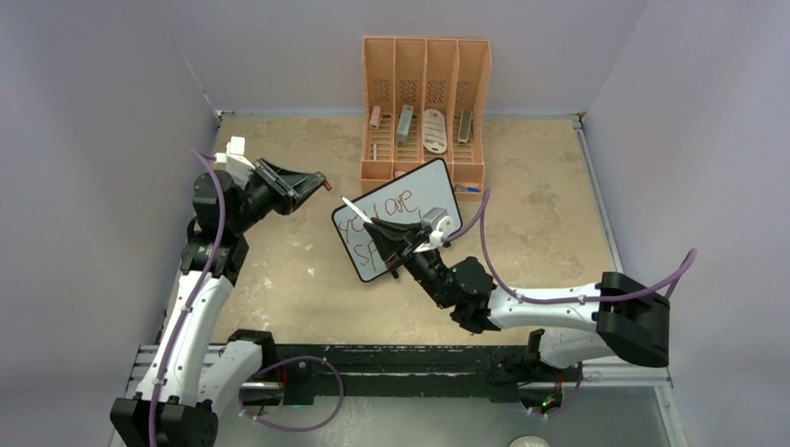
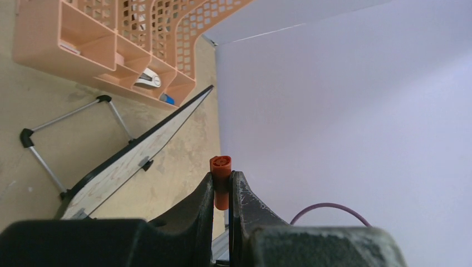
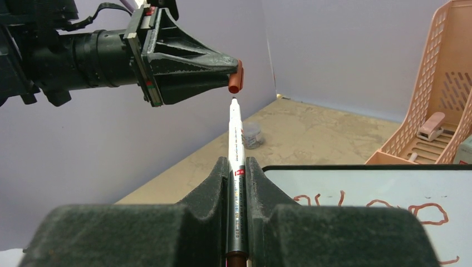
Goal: Write a sentence on the whiteboard
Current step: Close the whiteboard marker at the center of the board.
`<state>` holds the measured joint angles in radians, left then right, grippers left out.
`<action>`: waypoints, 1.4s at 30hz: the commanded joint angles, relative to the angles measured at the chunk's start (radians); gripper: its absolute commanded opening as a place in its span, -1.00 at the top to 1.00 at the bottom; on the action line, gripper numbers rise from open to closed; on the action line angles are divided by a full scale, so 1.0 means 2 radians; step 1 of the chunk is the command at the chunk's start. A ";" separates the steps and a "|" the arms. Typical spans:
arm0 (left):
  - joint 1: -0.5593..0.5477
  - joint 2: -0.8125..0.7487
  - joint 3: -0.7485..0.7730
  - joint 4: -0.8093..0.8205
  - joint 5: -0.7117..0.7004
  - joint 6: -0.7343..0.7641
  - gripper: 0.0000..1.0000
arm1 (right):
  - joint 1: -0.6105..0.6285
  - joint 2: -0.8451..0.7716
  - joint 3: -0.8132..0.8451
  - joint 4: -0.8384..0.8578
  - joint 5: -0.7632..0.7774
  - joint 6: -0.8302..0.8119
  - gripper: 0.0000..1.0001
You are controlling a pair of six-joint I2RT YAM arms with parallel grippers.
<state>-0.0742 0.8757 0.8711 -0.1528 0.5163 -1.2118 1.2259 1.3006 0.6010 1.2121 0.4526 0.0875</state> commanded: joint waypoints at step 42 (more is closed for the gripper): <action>-0.030 -0.018 -0.001 0.093 0.019 -0.043 1.00 | 0.004 0.037 0.035 0.117 0.019 -0.041 1.00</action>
<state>-0.1257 0.8585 0.8696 -0.0227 0.5354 -1.2831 1.2304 1.3685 0.6243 1.3636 0.4610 0.0257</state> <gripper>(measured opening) 0.095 0.115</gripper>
